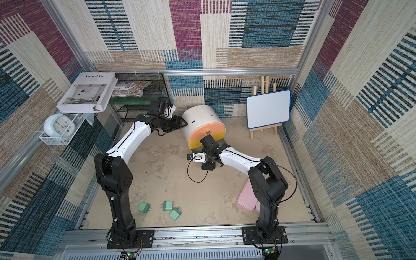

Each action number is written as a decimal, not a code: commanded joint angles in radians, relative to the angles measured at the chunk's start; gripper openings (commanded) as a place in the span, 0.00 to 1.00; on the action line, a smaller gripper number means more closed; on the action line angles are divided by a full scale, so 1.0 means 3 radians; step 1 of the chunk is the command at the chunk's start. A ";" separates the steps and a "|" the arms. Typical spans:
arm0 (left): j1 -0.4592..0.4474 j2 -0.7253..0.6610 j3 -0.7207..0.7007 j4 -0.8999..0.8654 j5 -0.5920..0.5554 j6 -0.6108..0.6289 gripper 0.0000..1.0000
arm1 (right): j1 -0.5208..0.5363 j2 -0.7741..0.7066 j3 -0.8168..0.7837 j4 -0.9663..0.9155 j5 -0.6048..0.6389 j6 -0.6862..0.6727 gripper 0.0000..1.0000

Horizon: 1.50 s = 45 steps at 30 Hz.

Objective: Place the plugs into the drawer by color
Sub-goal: Open the drawer in the storage box, then pick up the plug from the center of the board.

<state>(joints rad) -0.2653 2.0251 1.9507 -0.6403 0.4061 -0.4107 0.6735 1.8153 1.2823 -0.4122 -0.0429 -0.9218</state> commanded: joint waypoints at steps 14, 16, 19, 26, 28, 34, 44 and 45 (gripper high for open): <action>0.0007 -0.0021 0.0057 -0.0149 -0.0070 0.0085 0.73 | 0.0034 -0.0729 -0.0155 0.0301 -0.0438 0.0575 0.71; 0.0010 -0.0092 0.0005 -0.0152 -0.0050 0.0080 0.73 | 0.0035 -0.0890 -0.0286 0.0609 -0.0494 0.1035 0.71; 0.0000 -0.0235 -0.0115 -0.0153 -0.0045 0.0063 0.73 | 0.0043 -0.1046 -0.0434 0.0944 -0.0435 0.2056 0.71; -0.0001 -0.0527 -0.0410 -0.0124 -0.0032 -0.0010 0.73 | 0.0542 -0.1045 -0.0857 0.0938 -0.0254 0.3655 0.64; 0.0000 -0.0575 -0.0486 -0.0110 -0.0010 -0.0021 0.73 | 0.0859 -0.1036 -0.0973 0.1013 0.0006 0.3843 0.62; -0.0005 -0.0700 -0.0686 -0.0082 -0.0072 0.0014 0.73 | 0.1634 -0.0667 -0.0819 0.0822 0.0318 0.4067 0.61; 0.0000 -0.0717 -0.0719 -0.0085 -0.0094 -0.0010 0.73 | 0.2182 -0.0212 -0.0526 0.0484 0.0470 0.4054 0.63; -0.0003 -0.0712 -0.0719 -0.0077 -0.0084 -0.0016 0.73 | 0.2209 -0.0202 -0.0527 0.0484 0.0466 0.4033 0.64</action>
<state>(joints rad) -0.2668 1.8183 1.7351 -0.6788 0.3874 -0.4145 1.3216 1.7485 1.1194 -0.2420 0.0704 0.2848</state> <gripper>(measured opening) 0.730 0.634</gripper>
